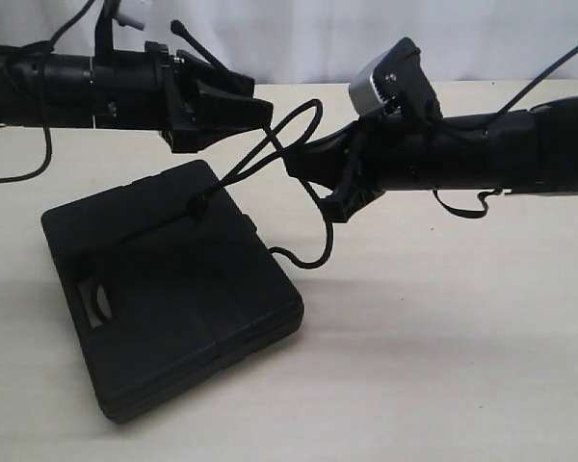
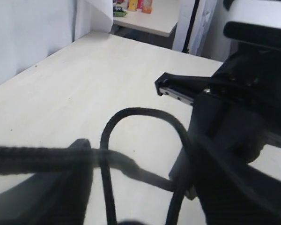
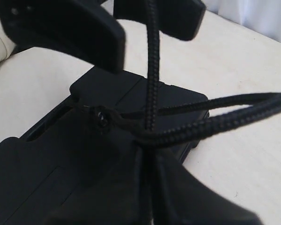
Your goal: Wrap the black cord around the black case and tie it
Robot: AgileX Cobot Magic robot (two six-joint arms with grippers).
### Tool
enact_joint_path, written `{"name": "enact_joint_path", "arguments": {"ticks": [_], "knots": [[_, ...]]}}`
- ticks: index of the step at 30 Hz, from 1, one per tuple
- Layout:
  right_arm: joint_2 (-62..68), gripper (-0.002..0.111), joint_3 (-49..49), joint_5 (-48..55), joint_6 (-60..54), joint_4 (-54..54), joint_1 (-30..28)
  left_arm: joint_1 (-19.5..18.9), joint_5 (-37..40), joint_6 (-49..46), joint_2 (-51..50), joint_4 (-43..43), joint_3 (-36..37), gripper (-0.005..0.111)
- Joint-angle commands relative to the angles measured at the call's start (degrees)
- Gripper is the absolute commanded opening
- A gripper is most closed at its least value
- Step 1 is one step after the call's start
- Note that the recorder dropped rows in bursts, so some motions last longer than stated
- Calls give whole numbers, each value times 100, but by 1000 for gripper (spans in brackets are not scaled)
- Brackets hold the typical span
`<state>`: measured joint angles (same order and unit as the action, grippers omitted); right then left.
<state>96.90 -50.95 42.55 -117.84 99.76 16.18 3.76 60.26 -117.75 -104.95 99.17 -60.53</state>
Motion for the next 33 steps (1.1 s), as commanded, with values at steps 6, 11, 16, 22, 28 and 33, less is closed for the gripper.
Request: {"name": "enact_joint_path", "arguments": {"ticks": [6, 11, 16, 22, 28, 33], "knots": [[-36, 11, -28, 36, 124, 19, 13, 91, -58, -372, 52, 78, -31, 0], [-180, 57, -28, -1107, 1510, -509, -13, 91, -47, -372, 63, 78, -31, 0], [-1404, 57, -28, -2873, 3353, -2554, -13, 91, -66, -239, 373, 78, -31, 0], [-2469, 35, -31, -2274, 3299, -2354, -3, 91, -175, -113, 601, 78, -288, 0], [-1777, 48, -357, -1709, 3309, -2436, -3, 91, -621, 286, 601, 78, -625, 0], [-1109, 50, -617, -1687, 3152, -2436, -3, 91, -816, 363, 601, 78, -648, 0]]}}
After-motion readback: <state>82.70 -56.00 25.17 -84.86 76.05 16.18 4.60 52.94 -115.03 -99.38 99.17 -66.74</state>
